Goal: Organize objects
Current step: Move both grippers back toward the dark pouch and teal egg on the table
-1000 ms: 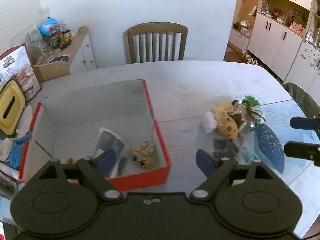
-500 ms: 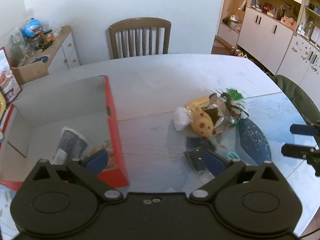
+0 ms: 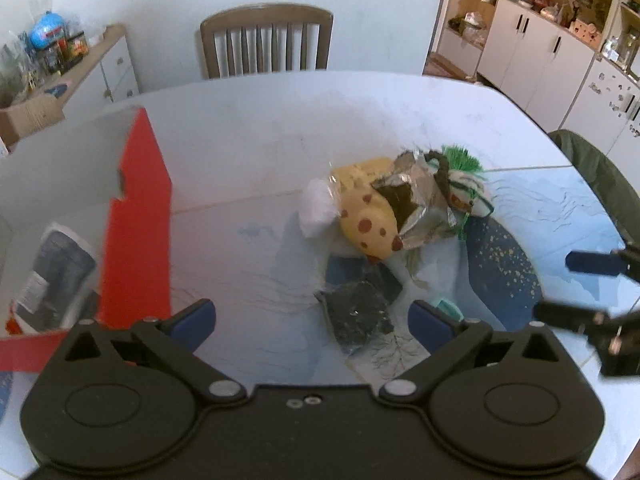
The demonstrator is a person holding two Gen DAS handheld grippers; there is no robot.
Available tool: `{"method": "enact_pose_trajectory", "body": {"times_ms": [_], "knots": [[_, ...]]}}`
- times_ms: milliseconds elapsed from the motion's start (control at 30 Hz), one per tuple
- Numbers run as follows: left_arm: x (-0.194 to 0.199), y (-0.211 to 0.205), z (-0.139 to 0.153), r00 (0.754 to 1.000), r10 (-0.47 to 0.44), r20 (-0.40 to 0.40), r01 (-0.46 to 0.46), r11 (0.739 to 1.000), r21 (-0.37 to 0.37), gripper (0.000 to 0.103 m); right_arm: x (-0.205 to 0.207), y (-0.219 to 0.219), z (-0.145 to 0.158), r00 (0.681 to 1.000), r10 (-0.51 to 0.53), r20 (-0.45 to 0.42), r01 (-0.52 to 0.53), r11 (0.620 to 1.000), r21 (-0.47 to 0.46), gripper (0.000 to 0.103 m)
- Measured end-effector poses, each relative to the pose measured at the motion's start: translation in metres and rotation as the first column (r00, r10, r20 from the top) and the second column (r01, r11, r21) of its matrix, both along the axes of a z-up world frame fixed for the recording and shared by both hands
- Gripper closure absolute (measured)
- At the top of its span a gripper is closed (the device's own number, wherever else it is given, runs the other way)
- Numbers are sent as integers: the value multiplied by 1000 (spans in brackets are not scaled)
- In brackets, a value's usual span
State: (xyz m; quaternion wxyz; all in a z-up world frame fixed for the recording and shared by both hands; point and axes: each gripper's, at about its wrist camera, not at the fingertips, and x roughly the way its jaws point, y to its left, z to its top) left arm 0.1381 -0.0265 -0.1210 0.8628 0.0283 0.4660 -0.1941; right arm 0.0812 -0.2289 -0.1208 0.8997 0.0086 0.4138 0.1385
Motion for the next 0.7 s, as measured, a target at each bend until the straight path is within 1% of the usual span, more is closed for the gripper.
{"method": "enact_pose_trajectory", "body": {"times_ms": [67, 267, 367, 467, 600, 700], "knots": [[3, -6, -7, 1000, 7, -16, -7, 1000, 3, 1, 1, 7, -8, 999, 30, -11, -31, 999, -18, 22], [11, -20, -22, 998, 30, -51, -30, 1000, -2, 1, 8, 22, -30, 996, 85, -41, -87, 996, -32, 22], [15, -26, -30, 998, 31, -62, -30, 999, 10, 1, 11, 29, -39, 993, 110, -46, -112, 993, -41, 22], [19, -30, -39, 997, 28, -71, -27, 999, 17, 1, 13, 36, -46, 992, 121, -34, -123, 991, -57, 22], [24, -33, -45, 996, 29, -79, -28, 999, 18, 1, 19, 42, -51, 990, 138, -22, -139, 989, -55, 22], [27, -38, -49, 997, 19, -75, -17, 1000, 25, 2, 22, 47, -53, 988, 151, -21, -152, 987, -57, 27]]}}
